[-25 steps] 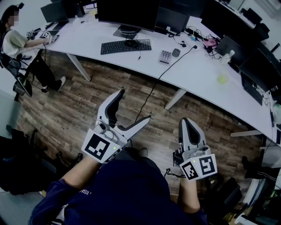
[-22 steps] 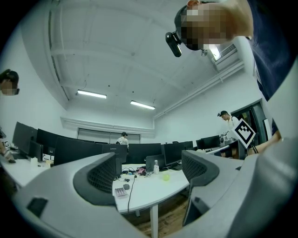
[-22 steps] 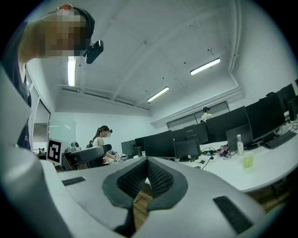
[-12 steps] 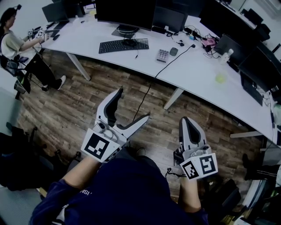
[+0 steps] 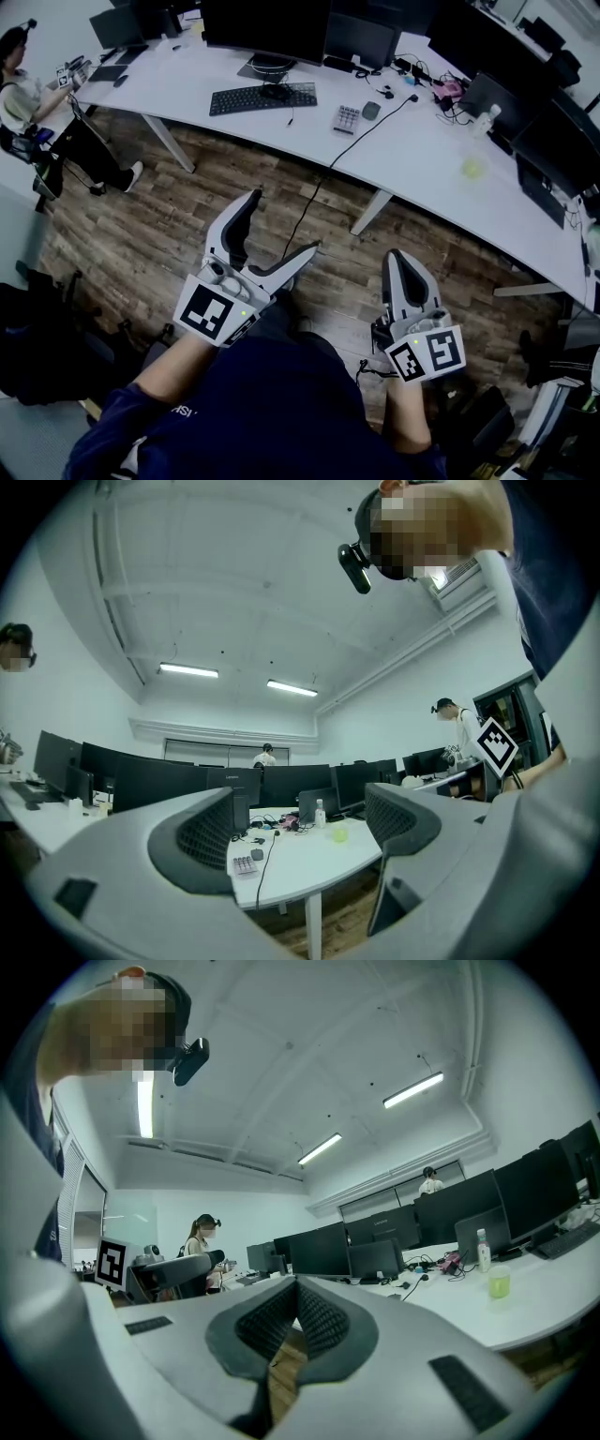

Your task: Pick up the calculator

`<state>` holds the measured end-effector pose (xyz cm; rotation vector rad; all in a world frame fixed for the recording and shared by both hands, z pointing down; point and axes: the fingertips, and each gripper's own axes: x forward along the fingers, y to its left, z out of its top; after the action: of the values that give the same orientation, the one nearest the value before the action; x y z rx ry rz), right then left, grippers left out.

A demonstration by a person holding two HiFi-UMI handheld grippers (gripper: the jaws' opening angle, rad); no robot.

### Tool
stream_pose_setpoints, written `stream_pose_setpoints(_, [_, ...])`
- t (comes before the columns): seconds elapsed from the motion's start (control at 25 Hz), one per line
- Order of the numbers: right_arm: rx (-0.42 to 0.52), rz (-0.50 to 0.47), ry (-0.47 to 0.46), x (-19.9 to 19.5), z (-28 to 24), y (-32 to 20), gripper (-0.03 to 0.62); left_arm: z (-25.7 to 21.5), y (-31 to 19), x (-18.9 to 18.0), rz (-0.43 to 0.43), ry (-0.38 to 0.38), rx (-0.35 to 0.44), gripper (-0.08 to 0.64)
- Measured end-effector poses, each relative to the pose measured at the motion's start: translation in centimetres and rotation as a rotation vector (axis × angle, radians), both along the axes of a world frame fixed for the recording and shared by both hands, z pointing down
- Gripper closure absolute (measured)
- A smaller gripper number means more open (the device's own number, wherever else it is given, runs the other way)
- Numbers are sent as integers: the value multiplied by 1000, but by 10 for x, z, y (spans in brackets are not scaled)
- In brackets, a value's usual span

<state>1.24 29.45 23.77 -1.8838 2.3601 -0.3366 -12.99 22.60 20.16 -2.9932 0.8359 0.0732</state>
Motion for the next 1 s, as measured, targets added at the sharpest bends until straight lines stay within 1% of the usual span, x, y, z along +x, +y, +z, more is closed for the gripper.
stream_pose_setpoints(0.44, [-11, 6, 1, 10, 4, -36, 589, 6, -38, 12, 8, -2, -11, 137])
stream_pose_setpoints(1.0, [-53, 30, -1, 22, 19, -113, 589, 24, -120, 26, 24, -2, -57, 137])
